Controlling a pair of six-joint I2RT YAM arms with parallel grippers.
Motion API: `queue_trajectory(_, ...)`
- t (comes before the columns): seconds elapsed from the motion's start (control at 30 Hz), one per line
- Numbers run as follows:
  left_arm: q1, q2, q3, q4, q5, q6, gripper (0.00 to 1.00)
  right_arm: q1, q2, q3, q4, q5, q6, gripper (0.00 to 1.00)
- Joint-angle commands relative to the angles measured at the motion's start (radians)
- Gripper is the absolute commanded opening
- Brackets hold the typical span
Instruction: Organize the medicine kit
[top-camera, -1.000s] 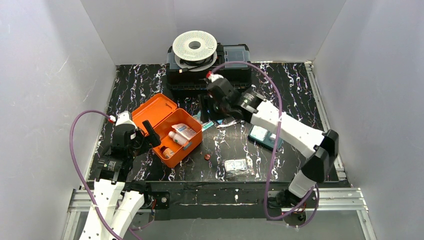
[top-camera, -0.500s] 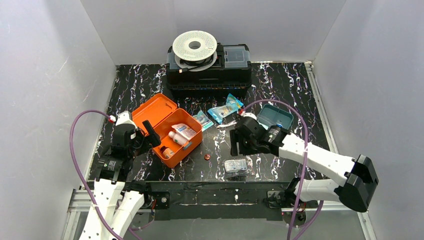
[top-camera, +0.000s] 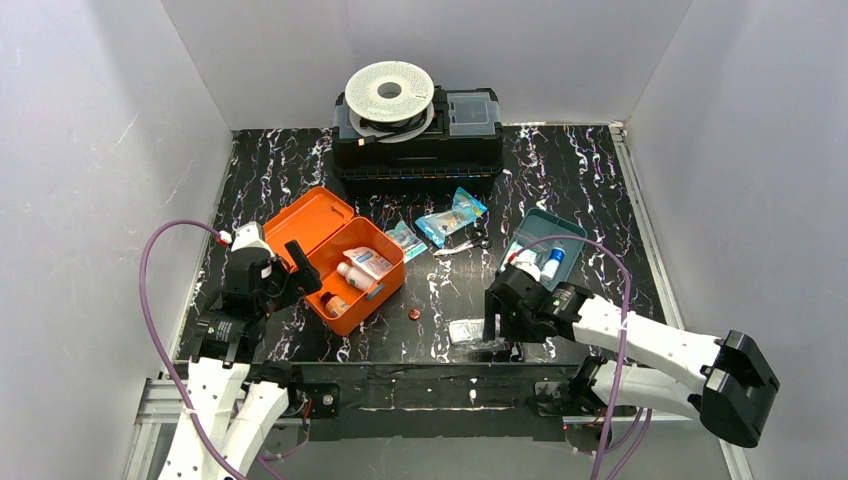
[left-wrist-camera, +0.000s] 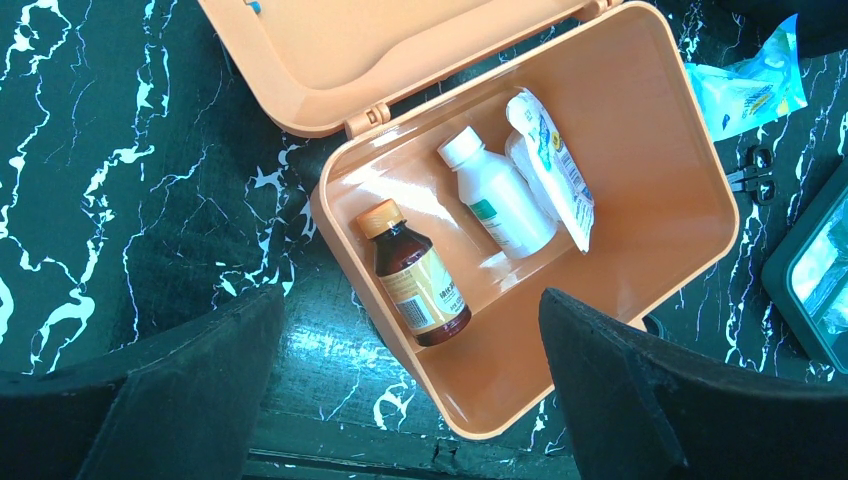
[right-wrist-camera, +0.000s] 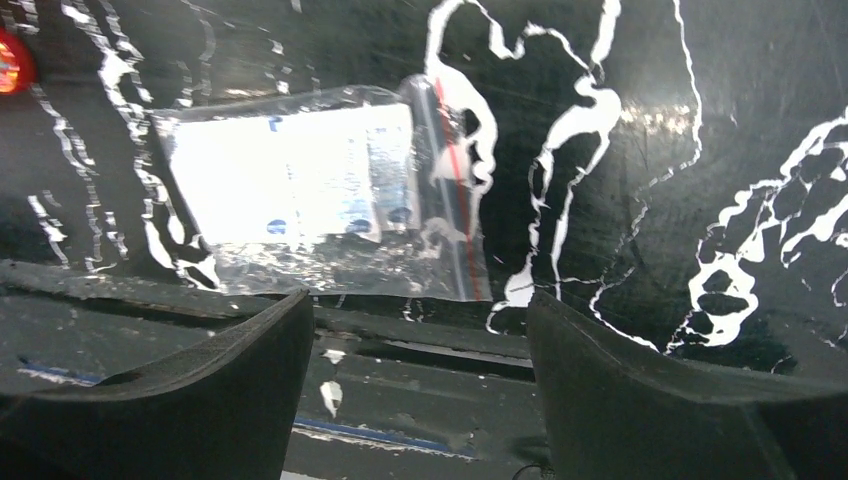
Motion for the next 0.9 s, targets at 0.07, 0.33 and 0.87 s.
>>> queue_trajectory(0.07,-0.002,0.0,0.001,-0.012,-0.002,0.004,1.0,0.0,-0.031,-0.077,0.084,-0.01,0.102,0.84)
queue_trajectory(0.33,-0.002,0.003,0.002,-0.011,-0.002,0.004,1.0,0.001,0.058,-0.085,0.169,-0.04,0.12,0.84)
queue_trajectory(0.87,-0.002,0.002,0.001,-0.011,0.001,0.004,0.99,0.0,0.151,-0.113,0.229,-0.04,0.117,0.39)
